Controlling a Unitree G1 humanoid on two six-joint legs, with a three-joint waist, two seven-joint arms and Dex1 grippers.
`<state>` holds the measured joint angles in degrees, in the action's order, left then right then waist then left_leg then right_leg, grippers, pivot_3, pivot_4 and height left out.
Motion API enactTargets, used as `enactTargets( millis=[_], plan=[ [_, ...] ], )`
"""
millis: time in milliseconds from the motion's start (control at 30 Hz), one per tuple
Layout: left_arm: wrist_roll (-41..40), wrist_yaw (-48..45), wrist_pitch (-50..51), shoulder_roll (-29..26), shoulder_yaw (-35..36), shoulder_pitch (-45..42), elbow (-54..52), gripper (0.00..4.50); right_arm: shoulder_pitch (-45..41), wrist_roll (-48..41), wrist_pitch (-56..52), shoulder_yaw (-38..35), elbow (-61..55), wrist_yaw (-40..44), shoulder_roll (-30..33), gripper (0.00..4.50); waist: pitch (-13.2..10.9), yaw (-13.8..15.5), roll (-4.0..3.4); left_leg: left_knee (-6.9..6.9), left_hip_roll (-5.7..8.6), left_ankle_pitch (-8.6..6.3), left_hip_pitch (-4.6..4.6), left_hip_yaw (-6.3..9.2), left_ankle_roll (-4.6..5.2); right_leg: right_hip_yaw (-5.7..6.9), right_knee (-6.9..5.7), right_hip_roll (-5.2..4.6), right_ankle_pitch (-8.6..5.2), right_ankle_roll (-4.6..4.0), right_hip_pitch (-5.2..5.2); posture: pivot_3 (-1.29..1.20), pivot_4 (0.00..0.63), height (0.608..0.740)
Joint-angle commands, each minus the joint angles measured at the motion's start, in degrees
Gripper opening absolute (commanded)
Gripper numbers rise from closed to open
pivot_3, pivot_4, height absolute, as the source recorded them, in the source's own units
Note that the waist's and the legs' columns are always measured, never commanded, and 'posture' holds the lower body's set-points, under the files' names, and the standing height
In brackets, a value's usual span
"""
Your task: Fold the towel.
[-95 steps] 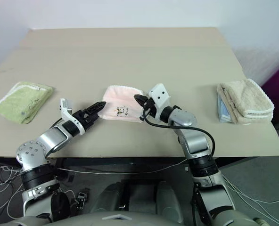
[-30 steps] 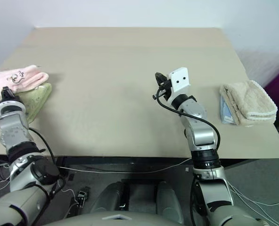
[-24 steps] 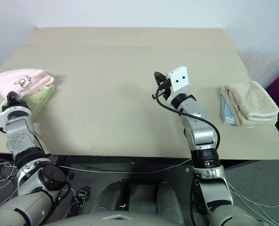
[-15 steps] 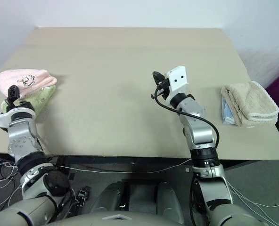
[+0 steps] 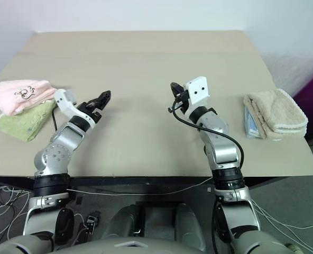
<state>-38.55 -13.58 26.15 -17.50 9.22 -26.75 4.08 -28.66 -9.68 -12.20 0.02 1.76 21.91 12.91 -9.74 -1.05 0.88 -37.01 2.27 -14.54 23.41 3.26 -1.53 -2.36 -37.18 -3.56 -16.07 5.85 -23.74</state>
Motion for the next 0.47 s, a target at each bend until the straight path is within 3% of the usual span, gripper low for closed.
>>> enactTargets(
  millis=[33, 133, 333, 467],
  plan=[
    [12.33, -6.81, -8.51, -5.79, -6.21, -0.65, 0.55, 4.48, 1.21, -0.38, -0.44, -2.6, -2.92, -1.39, 1.11, 0.0, -0.01, -0.02, -0.01, 0.02, -0.01, 0.0, 0.0, 0.0, 0.0, 0.0, 0.0, 0.01, 0.0, 0.0, -0.01, 0.0, 0.15, 0.74],
    [16.67, -10.48, -13.0, -8.52, -7.26, -0.29, 2.76, 4.48, 2.81, -2.9, -2.42, -4.13, -3.23, 0.21, 2.16, 0.0, -0.01, 0.22, -0.02, 0.02, 0.01, -0.01, 0.0, -0.04, 0.02, -0.02, 0.02, -0.03, 0.0, -0.01, -0.01, 0.0, 0.15, 0.74],
    [18.47, -13.47, -15.59, -10.02, -4.48, 2.34, 3.75, 4.48, 7.19, -5.54, -4.47, -2.03, -5.43, 8.64, 5.51, 0.0, -0.01, 0.26, -0.02, 0.01, 0.01, -0.11, 0.01, -0.02, 0.18, -0.02, 0.04, -0.08, 0.0, 0.0, 0.0, 0.0, 0.15, 0.74],
    [18.86, -14.36, -16.03, -10.81, -2.8, 4.11, 3.4, 4.48, 8.08, -6.5, -4.47, -2.63, -5.58, 10.04, 6.64, 0.0, -0.01, 0.27, -0.02, 0.0, 0.0, -0.11, 0.02, -0.01, 0.19, -0.02, 0.0, -0.09, 0.0, 0.0, 0.0, 0.0, 0.15, 0.74]
  ],
)
